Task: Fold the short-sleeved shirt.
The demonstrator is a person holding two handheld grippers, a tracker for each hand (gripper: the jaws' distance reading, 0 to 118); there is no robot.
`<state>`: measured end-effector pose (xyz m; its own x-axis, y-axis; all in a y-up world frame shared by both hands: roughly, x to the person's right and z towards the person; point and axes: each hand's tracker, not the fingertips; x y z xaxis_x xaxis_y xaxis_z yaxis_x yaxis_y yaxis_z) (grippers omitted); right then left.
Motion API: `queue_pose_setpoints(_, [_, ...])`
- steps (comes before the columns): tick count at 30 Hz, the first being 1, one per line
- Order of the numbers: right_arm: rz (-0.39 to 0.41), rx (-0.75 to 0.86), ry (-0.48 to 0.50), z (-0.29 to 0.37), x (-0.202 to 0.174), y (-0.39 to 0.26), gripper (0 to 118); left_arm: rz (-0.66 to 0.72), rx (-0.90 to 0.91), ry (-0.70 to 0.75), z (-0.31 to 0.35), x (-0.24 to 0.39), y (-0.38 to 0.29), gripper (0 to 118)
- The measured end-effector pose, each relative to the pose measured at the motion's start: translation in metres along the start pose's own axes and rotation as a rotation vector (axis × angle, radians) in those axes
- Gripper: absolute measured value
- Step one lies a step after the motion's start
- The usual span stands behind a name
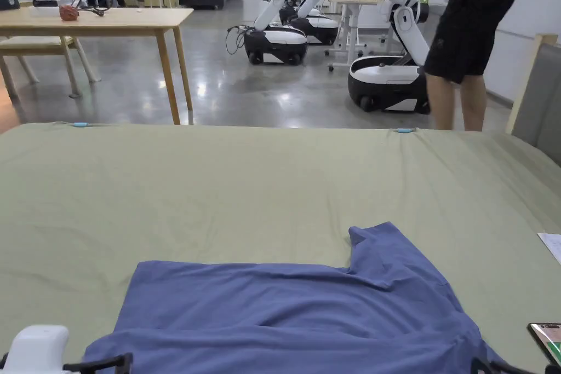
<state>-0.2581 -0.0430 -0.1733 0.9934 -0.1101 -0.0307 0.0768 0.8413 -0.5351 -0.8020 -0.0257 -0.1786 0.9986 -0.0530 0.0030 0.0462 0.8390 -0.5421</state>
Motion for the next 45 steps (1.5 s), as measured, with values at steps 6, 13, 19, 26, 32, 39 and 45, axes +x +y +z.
queue_pose_setpoints(6, [0.172, 0.272, 0.055, 0.007, -0.085, 0.04, 101, -0.156, 0.18, 0.014, 0.006, 0.056, 0.04, 113])
queue_pose_setpoints(13, [0.189, 0.19, 0.068, -0.015, -0.113, 0.041, 3, -0.078, 0.044, -0.034, -0.036, 0.041, 0.043, 0])
queue_pose_setpoints(19, [0.173, 0.148, 0.062, -0.031, -0.101, 0.041, 3, -0.06, -0.078, -0.017, -0.098, 0.008, 0.053, 0])
queue_pose_setpoints(26, [0.137, 0.078, 0.024, -0.061, -0.073, 0.05, 3, -0.065, -0.167, 0.052, -0.216, -0.021, 0.092, 118])
queue_pose_setpoints(32, [0.07, -0.06, -0.034, -0.115, -0.034, 0.073, 3, -0.044, -0.318, 0.133, -0.301, -0.015, 0.093, 112])
queue_pose_setpoints(39, [0.033, -0.247, -0.174, -0.229, 0.008, 0.121, 108, -0.096, -0.338, -0.002, -0.282, 0.006, 0.095, 7])
queue_pose_setpoints(45, [0.06, -0.461, -0.271, -0.327, 0.016, 0.115, 88, -0.154, -0.294, 0.009, -0.254, 0.023, 0.105, 7])
